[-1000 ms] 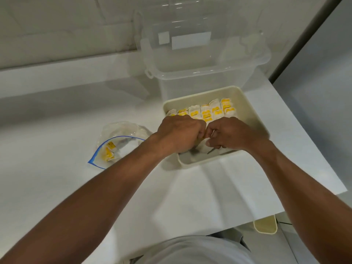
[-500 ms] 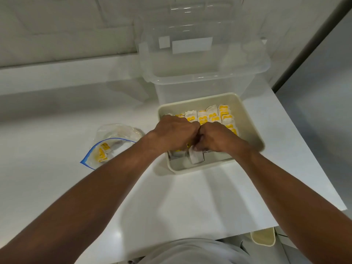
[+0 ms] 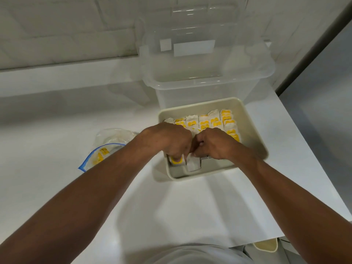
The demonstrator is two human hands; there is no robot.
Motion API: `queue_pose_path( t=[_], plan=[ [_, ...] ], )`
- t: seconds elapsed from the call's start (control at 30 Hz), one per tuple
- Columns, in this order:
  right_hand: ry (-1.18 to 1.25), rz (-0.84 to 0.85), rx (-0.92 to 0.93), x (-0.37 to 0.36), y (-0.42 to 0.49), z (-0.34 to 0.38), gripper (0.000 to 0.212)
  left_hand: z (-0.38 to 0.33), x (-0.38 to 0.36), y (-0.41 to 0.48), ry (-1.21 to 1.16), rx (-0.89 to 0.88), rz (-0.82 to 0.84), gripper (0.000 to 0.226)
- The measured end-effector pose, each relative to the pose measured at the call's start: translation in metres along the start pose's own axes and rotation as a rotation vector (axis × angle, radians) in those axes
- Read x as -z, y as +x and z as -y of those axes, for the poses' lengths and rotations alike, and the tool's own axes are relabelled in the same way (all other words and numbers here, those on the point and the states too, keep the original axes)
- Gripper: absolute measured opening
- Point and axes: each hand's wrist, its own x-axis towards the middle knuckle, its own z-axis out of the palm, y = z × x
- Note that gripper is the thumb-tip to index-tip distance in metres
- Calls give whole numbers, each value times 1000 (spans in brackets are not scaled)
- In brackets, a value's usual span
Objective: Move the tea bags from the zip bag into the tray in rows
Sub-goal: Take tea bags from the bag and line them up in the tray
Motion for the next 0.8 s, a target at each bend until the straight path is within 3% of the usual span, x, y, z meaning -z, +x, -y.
queue_pose_path(
  t=[0.13,0.23,0.37,0.47,0.8],
  plan=[
    [2,-27,-17,-1,5,2,29,-5,2,3,-9,-35,84,29],
    [-11,-50,-23,-3,8,3,29,-4,-6,5,103,51,-2,27],
    [-29,-71,-19,-5,10,5,13,-4,-12,6,170,148,-117,24],
    [-39,-86,-20,-5,10,5,17,-6,-14,6,276,227,-186,26],
    [-73,-151,-26,-10,9,6,20,0,-14,7,336,265,-280,49]
  ],
)
